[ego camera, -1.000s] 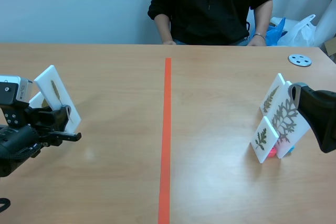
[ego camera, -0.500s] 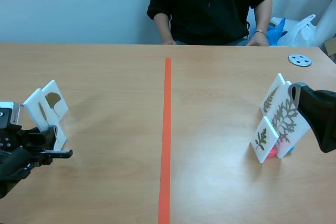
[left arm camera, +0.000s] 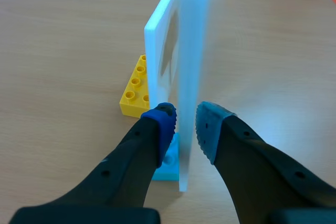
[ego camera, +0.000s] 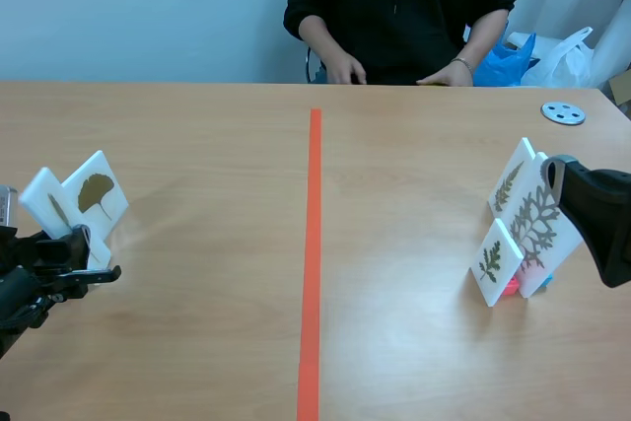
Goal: Sort the leaf by its shape. The table is split by an orange tape line. A compound leaf with several leaflets goes to the left side, a simple leaf with one blade goes to the right side. Return to the home posture when a red brick is placed on the table.
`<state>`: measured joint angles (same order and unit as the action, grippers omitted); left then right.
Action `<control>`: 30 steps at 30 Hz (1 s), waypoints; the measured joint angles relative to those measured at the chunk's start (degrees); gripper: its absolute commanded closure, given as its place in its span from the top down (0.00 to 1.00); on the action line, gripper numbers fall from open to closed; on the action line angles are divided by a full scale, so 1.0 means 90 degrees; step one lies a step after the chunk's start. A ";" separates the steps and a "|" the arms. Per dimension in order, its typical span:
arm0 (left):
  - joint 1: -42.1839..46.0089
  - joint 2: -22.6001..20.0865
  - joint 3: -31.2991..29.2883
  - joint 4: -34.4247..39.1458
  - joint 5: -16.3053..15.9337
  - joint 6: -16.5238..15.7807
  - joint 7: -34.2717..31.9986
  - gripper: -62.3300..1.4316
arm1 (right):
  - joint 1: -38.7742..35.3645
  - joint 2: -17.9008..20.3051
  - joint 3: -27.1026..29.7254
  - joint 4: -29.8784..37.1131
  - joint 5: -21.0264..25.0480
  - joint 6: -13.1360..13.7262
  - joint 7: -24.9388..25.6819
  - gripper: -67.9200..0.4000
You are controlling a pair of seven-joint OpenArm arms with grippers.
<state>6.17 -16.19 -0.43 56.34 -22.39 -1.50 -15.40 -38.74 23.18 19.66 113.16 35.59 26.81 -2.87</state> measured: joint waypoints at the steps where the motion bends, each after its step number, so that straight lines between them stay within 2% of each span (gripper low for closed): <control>1: 0.0000 0.0000 0.0000 0.0000 0.0000 0.0000 -0.0010 0.28 | 0.0000 0.0000 0.0000 0.0000 0.0000 0.0000 0.0000 1.00; 8: 0.0000 0.0000 0.0000 0.0000 0.0000 0.0049 -0.0066 0.29 | 0.0000 0.0000 0.0000 0.0000 0.0000 0.0000 0.0000 1.00; 10: 0.0000 0.0000 -0.0002 0.0000 0.0000 0.0049 -0.0087 0.35 | 0.0000 0.0000 0.0000 0.0000 0.0000 0.0000 0.0000 1.00; 17: 0.0022 0.0000 -0.0265 0.0187 -0.0080 0.0046 -0.0075 0.68 | 0.0000 0.0000 0.0000 0.0000 0.0000 0.0000 0.0000 1.00; 20: 0.0117 -0.0002 -0.0335 0.0556 -0.0423 0.0046 -0.0078 0.80 | 0.0000 0.0000 0.0000 0.0000 0.0000 0.0000 0.0000 1.00; 22: 0.0214 -0.0002 -0.0359 0.0879 -0.0554 0.0046 -0.0075 0.82 | 0.0000 0.0000 0.0000 0.0000 0.0000 0.0000 0.0000 1.00; 26: 0.0466 0.0000 -0.0520 0.1642 -0.0563 0.0041 -0.0032 0.82 | 0.0000 0.0000 0.0000 0.0000 0.0000 0.0000 0.0000 1.00; 30: 0.0821 -0.0002 -0.0746 0.2584 -0.0814 -0.0051 0.0044 0.93 | 0.0000 0.0000 0.0000 0.0000 0.0000 0.0000 0.0000 1.00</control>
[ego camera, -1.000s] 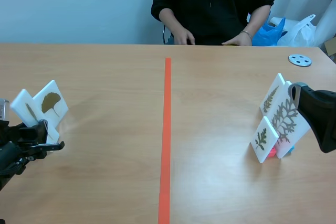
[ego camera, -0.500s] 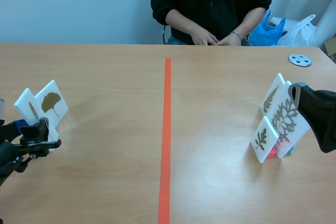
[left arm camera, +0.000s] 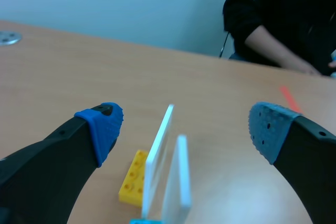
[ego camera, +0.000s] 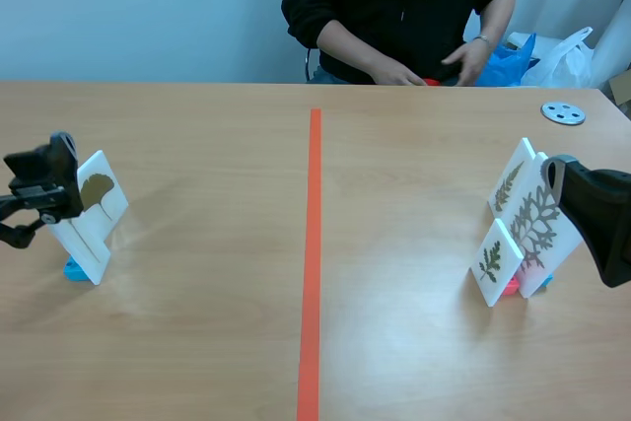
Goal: Sort the leaf by its shape. The table is split by an orange tape line. A compound leaf with several leaflets goes to the left side, a simple leaf with one blade goes to the right side. Return to the home posture when a red brick is placed on the table.
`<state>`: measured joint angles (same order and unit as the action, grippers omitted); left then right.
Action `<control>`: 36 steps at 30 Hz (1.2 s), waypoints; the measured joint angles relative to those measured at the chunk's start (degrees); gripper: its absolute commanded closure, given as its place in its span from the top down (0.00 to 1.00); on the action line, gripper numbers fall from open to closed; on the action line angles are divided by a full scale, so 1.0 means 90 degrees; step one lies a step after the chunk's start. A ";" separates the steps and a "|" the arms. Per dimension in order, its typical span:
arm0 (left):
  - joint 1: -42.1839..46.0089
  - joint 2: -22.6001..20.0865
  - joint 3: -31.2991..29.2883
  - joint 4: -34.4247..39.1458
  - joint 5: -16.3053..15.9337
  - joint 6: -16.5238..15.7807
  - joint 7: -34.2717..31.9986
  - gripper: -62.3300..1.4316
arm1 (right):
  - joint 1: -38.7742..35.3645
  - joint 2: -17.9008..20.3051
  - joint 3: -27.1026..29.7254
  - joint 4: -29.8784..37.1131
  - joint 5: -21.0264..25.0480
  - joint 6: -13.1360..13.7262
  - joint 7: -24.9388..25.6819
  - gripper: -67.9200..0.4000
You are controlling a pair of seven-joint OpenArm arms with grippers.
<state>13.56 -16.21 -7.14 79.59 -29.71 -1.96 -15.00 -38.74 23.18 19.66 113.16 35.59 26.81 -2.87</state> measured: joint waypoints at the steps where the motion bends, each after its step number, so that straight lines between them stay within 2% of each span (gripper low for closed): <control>1: 0.0104 0.0000 -0.0061 0.0267 -0.0017 -0.0073 0.0063 0.96 | 0.0000 0.0000 0.0000 0.0000 0.0000 0.0000 0.0000 1.00; 3: 0.0330 -0.0002 -0.0141 0.0809 -0.0015 -0.0216 0.0165 1.00 | 0.0000 0.0000 0.0000 0.0000 0.0000 0.0000 0.0000 1.00; 6: 0.0709 -0.0078 -0.0153 0.1581 -0.0010 -0.0471 0.0311 1.00 | 0.0000 0.0000 0.0000 0.0000 0.0000 0.0000 0.0010 1.00; 8: 0.1013 -0.0165 -0.0148 0.2069 0.0002 -0.0488 0.0313 1.00 | 0.0000 0.0000 0.0000 0.0000 0.0000 0.0000 0.0032 1.00; 13: 0.1962 -0.0588 -0.0151 0.3213 0.0010 -0.0903 0.0665 1.00 | 0.0000 0.0000 0.0000 0.0000 0.0000 0.0000 0.0041 1.00; 18: 0.2982 -0.1013 -0.0151 0.4044 0.0012 -0.1032 0.1110 1.00 | 0.0000 0.0000 0.0000 0.0000 0.0102 0.0046 -0.0080 1.00; 22: 0.3592 -0.1059 -0.0153 0.4379 0.0022 -0.1195 0.1654 1.00 | 0.0000 0.0000 0.0000 0.0000 0.0223 0.0325 -0.0194 1.00; 25: 0.3883 -0.1056 -0.0153 0.4427 0.0046 -0.1222 0.1698 1.00 | 0.0000 0.0002 0.0000 0.0000 0.0223 0.0508 -0.0192 1.00; 36: 0.3820 -0.1054 -0.0153 0.4422 0.0102 -0.1292 0.1758 1.00 | 0.0000 0.0019 0.0000 0.0000 0.0221 0.0508 -0.0160 1.00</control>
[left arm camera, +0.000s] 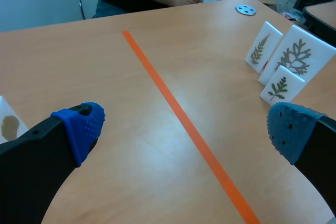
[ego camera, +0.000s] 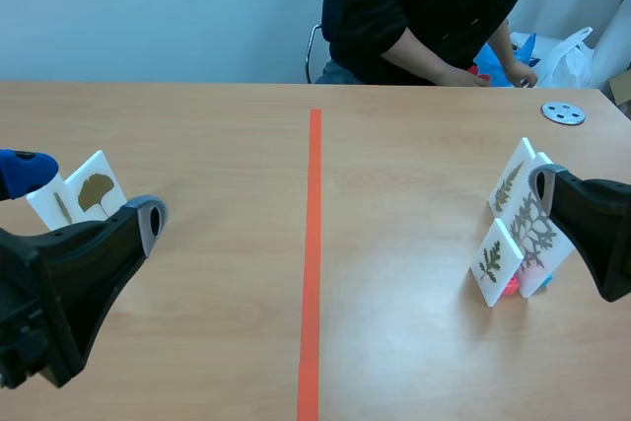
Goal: Sort the leaf by its shape. The table is split by an orange tape line. A compound leaf with several leaflets goes to the left side, a simple leaf with one blade goes to the right side. Return to the home posture when a red brick is placed on the table.
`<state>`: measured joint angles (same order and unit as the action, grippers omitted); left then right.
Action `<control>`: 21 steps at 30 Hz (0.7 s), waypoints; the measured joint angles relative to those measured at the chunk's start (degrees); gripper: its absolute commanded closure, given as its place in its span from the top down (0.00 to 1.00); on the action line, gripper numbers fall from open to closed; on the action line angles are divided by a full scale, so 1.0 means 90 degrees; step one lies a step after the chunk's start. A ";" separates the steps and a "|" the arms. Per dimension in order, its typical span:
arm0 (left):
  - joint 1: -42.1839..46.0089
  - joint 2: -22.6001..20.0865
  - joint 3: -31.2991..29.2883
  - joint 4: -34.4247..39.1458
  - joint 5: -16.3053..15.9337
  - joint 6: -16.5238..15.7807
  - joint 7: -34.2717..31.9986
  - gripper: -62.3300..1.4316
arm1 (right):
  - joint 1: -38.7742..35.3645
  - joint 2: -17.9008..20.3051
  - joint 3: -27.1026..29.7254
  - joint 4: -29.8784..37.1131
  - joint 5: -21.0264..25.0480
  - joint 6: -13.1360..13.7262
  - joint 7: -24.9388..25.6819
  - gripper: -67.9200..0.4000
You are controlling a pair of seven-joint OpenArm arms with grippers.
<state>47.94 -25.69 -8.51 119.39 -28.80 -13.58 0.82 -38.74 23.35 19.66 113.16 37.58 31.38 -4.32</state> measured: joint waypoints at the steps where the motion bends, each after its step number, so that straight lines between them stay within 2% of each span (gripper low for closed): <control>1: -0.0002 0.0000 0.0000 0.0000 0.0000 0.0002 0.0000 1.00 | 0.0000 0.0000 0.0000 0.0000 0.0000 0.0000 0.0017 1.00; 5: -0.0005 0.0000 0.0000 0.0000 0.0000 -0.0022 0.0002 1.00 | 0.0000 0.0000 0.0000 0.0000 0.0000 0.0000 0.0015 1.00; 11: -0.0036 0.0000 -0.0002 -0.0005 0.0002 -0.0306 0.0002 1.00 | 0.0000 0.0000 0.0000 0.0000 0.0000 0.0000 0.0015 1.00; 21: -0.0036 0.0017 -0.0002 -0.0005 0.0002 -0.0304 0.0002 1.00 | 0.0000 0.0000 0.0000 0.0000 0.0000 0.0000 -0.0015 1.00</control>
